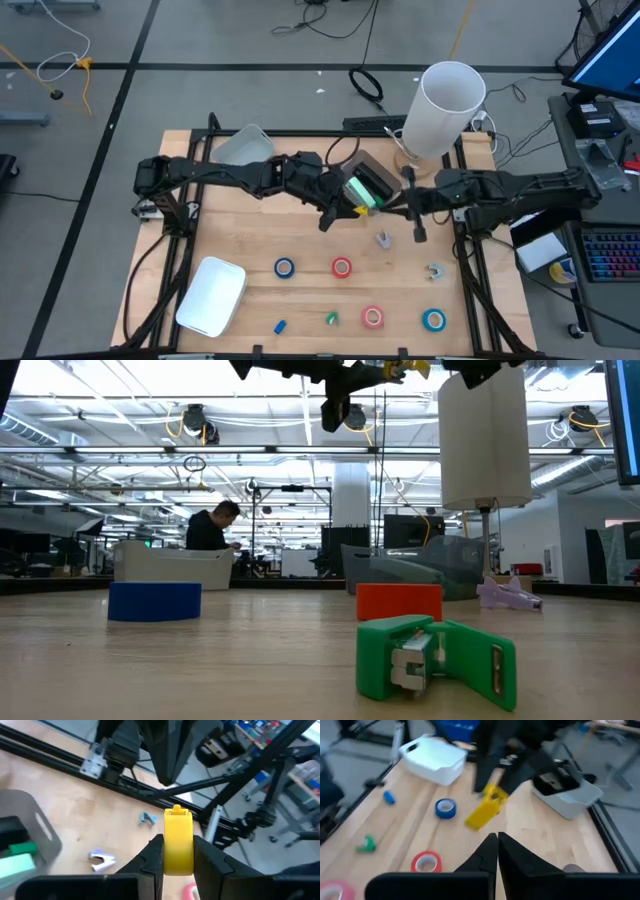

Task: Pick and place Stapler, Stapler remover, tape
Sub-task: Put the small yellow stapler into the black bin

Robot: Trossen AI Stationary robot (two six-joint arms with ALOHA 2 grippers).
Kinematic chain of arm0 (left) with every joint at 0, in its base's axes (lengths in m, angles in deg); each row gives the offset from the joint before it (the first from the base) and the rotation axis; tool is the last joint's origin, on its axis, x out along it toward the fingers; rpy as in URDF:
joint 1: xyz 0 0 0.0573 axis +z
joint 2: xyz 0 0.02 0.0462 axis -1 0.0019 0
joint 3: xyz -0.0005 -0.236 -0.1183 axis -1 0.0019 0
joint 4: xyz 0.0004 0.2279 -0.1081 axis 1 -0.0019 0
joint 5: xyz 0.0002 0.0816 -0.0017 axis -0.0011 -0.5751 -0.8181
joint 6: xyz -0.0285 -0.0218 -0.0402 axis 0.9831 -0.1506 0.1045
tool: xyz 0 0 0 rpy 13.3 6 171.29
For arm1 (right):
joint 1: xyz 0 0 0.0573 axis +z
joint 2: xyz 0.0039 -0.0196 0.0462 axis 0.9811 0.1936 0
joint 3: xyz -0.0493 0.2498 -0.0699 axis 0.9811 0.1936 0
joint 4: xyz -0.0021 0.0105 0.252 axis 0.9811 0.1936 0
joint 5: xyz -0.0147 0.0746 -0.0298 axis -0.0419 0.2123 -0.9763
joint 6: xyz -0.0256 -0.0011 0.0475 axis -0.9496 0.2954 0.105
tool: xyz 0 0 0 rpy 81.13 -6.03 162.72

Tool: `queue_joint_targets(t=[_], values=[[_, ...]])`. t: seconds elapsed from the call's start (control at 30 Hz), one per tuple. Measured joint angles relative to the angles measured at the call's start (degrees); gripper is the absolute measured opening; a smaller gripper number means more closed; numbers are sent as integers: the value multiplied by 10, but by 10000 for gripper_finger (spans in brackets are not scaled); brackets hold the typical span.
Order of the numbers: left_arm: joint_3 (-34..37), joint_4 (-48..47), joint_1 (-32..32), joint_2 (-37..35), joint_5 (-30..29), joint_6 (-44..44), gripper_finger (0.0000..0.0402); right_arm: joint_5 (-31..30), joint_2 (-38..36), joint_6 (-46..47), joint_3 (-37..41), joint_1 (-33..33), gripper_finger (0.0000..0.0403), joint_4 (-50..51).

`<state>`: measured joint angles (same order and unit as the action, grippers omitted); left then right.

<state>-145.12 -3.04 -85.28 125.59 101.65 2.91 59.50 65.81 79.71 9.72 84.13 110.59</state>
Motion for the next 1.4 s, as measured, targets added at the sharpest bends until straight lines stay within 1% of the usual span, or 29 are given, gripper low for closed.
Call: queue_joint_targets(t=[0.1, 0.17, 0.37, 0.5, 0.63, 0.8, 1.1, 1.23, 1.4], values=[[0, 0, 2, 0, 16, 3, 82, 3, 3, -50, 0, 18, 26, 7], [0, -4, 0, 0, 18, 7, 79, -1, 13, -77, 0, 28, 43, -3], [0, -51, -19, 0, 20, 26, 78, -45, 49, -146, 0, 39, 118, -46], [0, -76, -37, 0, 20, 36, 82, -45, 71, -181, 0, 38, 164, -77], [0, -77, -48, 0, 20, 48, 83, -42, 94, -199, 0, 38, 191, -85], [0, -76, -49, 0, 9, 55, 84, 2, 120, -211, 0, 39, 194, -115], [0, -83, -47, 0, 3, 57, 85, 3, 135, -227, 0, 53, 189, -146], [0, -81, -41, 0, 2, 57, 85, 3, 150, -227, 0, 54, 186, -148], [0, -80, -34, 0, 3, 61, 85, 2, 167, -227, 0, 55, 185, -174]])
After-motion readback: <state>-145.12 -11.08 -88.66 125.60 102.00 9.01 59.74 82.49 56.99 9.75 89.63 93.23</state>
